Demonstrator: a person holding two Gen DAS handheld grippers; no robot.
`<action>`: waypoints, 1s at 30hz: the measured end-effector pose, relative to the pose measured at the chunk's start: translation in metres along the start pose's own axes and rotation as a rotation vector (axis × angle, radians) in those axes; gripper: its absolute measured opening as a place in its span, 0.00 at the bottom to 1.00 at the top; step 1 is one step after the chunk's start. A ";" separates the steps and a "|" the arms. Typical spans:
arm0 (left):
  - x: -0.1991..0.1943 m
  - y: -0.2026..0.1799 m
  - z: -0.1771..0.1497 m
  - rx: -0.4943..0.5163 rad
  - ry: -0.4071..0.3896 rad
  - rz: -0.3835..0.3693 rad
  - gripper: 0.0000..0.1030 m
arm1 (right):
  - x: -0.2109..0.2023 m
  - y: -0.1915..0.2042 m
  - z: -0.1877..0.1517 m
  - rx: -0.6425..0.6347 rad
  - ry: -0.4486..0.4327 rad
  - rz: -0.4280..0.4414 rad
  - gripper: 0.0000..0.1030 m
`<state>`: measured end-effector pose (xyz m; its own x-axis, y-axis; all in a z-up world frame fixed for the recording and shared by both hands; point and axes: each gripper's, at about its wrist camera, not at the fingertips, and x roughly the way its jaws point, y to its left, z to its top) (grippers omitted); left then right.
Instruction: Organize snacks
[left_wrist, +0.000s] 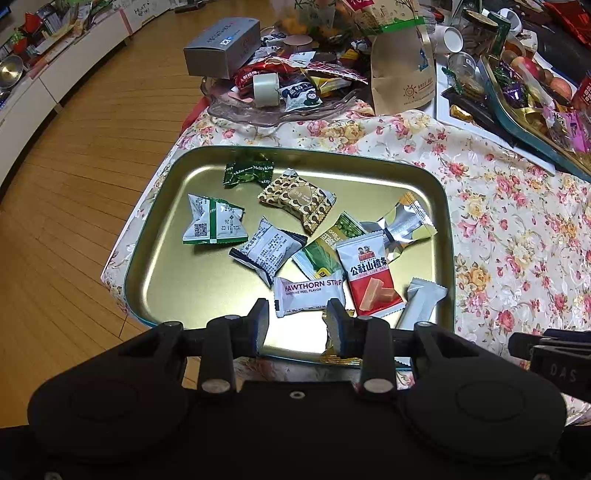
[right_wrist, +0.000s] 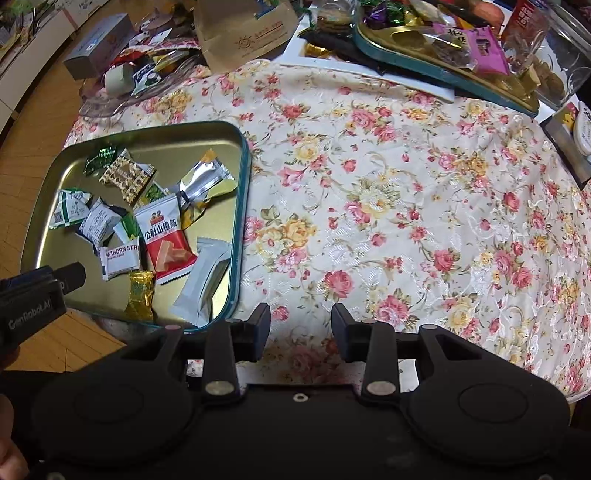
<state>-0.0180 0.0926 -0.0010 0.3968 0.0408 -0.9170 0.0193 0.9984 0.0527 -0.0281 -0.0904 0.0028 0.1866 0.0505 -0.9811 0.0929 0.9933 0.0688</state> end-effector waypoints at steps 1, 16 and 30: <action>0.000 0.000 0.000 0.000 0.001 -0.002 0.43 | 0.002 0.001 0.000 -0.003 0.004 -0.001 0.38; 0.001 -0.001 0.002 -0.009 0.019 -0.016 0.43 | 0.014 0.005 0.008 0.005 0.050 0.012 0.38; 0.002 -0.001 0.001 -0.011 0.023 -0.010 0.43 | 0.015 0.007 0.008 -0.007 0.061 0.029 0.38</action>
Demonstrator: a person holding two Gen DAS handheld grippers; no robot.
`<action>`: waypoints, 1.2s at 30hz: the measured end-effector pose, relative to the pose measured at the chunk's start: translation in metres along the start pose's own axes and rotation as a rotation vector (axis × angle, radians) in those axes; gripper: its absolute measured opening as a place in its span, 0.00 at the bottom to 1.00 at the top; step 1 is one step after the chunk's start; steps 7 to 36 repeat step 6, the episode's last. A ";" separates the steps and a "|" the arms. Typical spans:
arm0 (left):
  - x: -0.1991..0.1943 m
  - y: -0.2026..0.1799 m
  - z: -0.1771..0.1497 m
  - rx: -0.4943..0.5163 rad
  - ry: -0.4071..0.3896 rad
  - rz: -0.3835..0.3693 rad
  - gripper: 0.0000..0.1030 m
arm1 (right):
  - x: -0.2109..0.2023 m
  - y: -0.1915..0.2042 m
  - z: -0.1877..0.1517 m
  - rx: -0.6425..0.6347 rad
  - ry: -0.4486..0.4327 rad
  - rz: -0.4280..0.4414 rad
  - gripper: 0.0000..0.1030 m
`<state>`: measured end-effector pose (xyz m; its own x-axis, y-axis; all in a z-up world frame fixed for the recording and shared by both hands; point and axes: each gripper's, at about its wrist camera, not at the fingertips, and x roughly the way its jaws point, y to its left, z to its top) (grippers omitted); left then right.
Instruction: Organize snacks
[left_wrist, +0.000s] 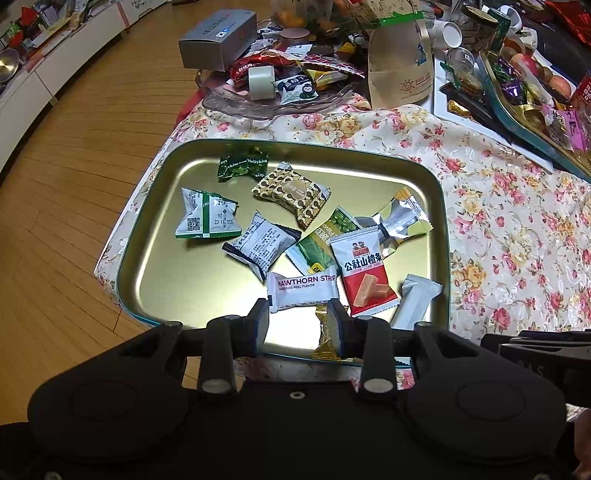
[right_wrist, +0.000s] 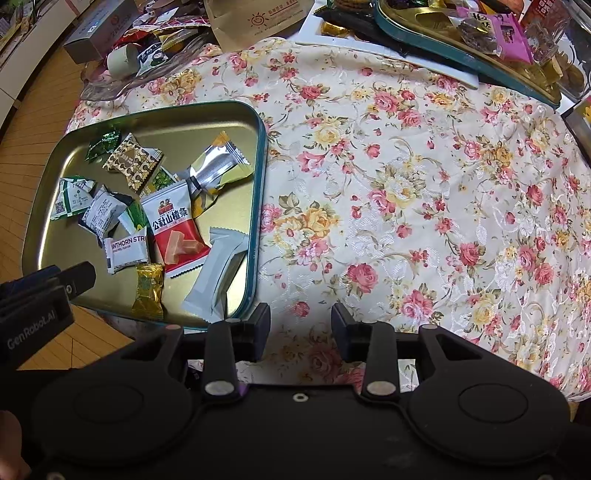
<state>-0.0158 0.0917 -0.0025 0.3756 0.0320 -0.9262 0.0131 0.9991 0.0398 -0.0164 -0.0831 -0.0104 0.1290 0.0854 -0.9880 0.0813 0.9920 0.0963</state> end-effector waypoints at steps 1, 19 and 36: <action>0.000 0.000 0.000 0.001 -0.002 0.005 0.43 | 0.000 0.000 0.000 0.000 -0.001 0.000 0.38; 0.001 -0.002 -0.001 0.010 -0.004 0.022 0.43 | -0.002 -0.002 -0.001 0.002 -0.005 0.001 0.38; 0.001 -0.002 -0.001 0.010 -0.004 0.022 0.43 | -0.002 -0.002 -0.001 0.002 -0.005 0.001 0.38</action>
